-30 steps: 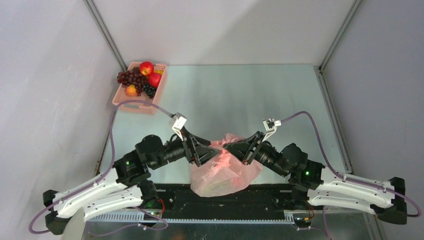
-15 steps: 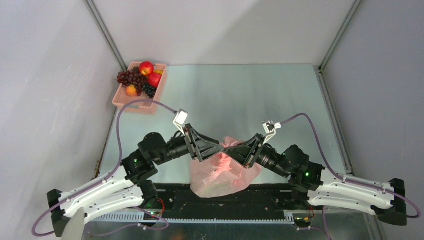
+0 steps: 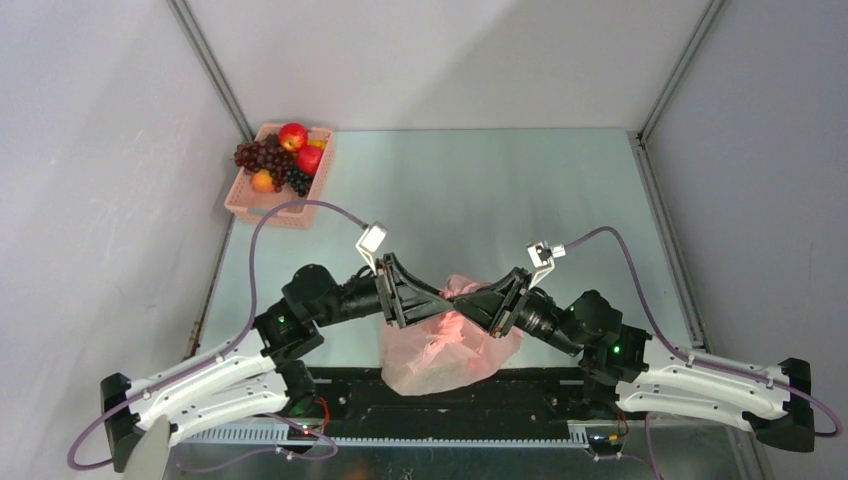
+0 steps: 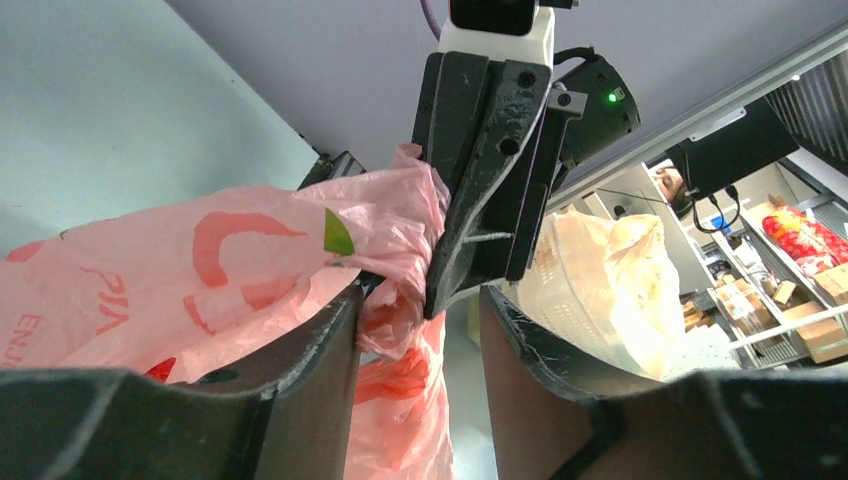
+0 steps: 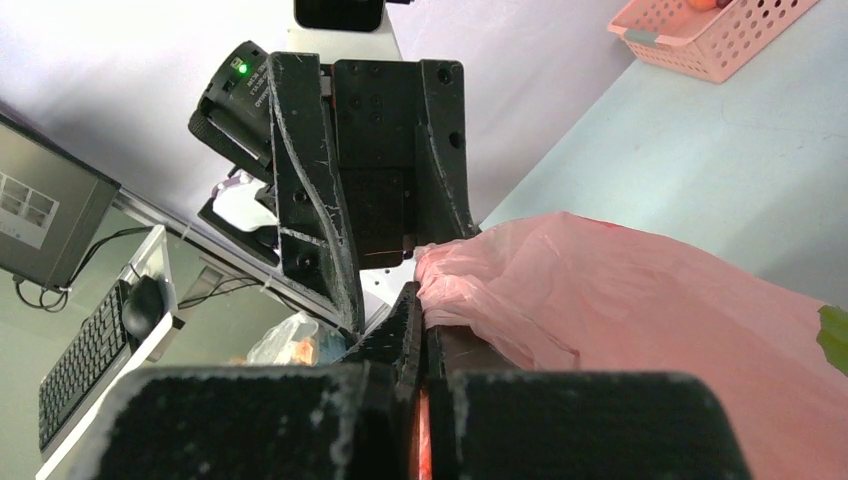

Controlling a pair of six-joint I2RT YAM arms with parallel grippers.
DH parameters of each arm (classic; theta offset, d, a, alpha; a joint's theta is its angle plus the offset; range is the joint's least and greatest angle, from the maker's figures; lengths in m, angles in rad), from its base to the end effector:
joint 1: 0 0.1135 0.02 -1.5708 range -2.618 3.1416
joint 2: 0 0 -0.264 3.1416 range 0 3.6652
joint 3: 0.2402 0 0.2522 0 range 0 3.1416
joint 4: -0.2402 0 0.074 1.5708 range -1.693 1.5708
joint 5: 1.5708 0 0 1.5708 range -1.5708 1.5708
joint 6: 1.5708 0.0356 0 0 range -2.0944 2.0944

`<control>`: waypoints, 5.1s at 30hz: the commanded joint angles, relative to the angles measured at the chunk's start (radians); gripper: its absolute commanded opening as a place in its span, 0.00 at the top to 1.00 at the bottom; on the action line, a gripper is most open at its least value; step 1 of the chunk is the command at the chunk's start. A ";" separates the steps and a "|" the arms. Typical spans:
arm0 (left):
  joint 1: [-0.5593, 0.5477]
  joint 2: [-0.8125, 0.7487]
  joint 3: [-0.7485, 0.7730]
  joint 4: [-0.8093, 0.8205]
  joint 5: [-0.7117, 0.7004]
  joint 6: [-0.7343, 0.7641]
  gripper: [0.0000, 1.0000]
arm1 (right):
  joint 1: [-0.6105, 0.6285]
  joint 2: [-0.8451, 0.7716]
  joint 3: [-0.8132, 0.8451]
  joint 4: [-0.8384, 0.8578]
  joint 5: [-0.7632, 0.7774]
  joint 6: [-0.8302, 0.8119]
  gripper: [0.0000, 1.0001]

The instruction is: Place the fake fruits into the plastic bag and tie a complex knot

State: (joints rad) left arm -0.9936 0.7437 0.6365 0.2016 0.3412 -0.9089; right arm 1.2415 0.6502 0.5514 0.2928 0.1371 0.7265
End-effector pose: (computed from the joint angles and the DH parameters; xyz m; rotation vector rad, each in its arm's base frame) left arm 0.0897 -0.1596 0.3358 0.4016 1.7189 -1.7255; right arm 0.0585 0.1562 0.3299 -0.2710 1.5399 1.5180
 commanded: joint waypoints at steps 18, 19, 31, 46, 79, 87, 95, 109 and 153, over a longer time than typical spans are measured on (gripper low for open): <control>0.030 -0.082 -0.036 0.022 -0.039 -0.033 0.73 | -0.005 -0.009 0.001 0.043 -0.001 0.003 1.00; 0.031 -0.087 -0.038 0.020 -0.045 -0.032 0.72 | -0.004 -0.010 0.001 0.043 -0.002 0.003 1.00; 0.047 -0.091 -0.035 0.005 -0.020 -0.031 0.73 | -0.004 -0.012 0.001 0.047 0.001 0.004 1.00; 0.048 -0.086 -0.042 0.007 -0.003 -0.028 0.75 | -0.004 -0.015 0.001 0.048 0.001 0.003 1.00; 0.048 -0.097 -0.051 -0.023 -0.026 0.007 1.00 | 0.073 -0.104 0.001 -0.123 0.012 0.022 0.48; 0.049 -0.089 -0.054 -0.025 -0.033 0.005 1.00 | 0.220 -0.171 0.001 -0.283 0.178 0.027 0.44; 0.048 -0.091 -0.054 -0.028 -0.037 0.002 1.00 | 0.280 -0.125 0.001 -0.267 0.226 0.015 0.48; 0.049 -0.092 -0.053 -0.029 -0.039 0.000 1.00 | 0.273 -0.053 0.001 -0.183 0.194 -0.005 0.64; 0.312 0.192 -0.055 -0.096 -0.741 0.369 1.00 | 0.272 -0.088 -0.285 -0.740 0.079 0.533 1.00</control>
State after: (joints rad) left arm -0.7532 0.9009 0.5709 -0.0032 -0.2592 -0.5934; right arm 1.4937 0.5293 0.3096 -0.4187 0.3237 1.1858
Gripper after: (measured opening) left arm 0.007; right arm 0.010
